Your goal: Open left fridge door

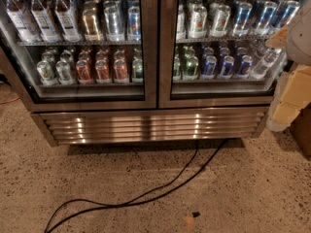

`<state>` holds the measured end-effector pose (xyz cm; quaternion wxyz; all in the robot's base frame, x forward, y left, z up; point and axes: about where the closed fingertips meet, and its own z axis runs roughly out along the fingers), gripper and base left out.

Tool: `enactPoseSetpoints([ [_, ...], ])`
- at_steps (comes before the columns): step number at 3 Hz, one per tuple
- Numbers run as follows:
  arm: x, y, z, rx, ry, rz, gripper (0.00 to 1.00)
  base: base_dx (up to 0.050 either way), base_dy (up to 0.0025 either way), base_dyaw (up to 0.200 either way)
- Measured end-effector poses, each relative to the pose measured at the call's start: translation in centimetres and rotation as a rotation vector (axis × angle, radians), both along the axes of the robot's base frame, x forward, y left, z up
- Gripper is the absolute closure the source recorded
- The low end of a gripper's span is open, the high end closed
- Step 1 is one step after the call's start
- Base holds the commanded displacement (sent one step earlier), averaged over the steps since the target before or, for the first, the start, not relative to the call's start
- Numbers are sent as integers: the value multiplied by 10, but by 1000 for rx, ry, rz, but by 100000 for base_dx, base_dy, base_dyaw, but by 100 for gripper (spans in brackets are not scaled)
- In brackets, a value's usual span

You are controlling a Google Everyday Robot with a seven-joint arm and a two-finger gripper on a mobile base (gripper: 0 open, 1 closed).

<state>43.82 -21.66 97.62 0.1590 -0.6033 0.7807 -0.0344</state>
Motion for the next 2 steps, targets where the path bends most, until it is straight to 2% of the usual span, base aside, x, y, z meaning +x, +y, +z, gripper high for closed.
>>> enactPoseSetpoints([
  [1, 0, 0, 0, 0, 0, 0, 0, 0, 0, 0],
  [2, 9, 13, -6, 7, 9, -3, 0, 0, 0, 0],
])
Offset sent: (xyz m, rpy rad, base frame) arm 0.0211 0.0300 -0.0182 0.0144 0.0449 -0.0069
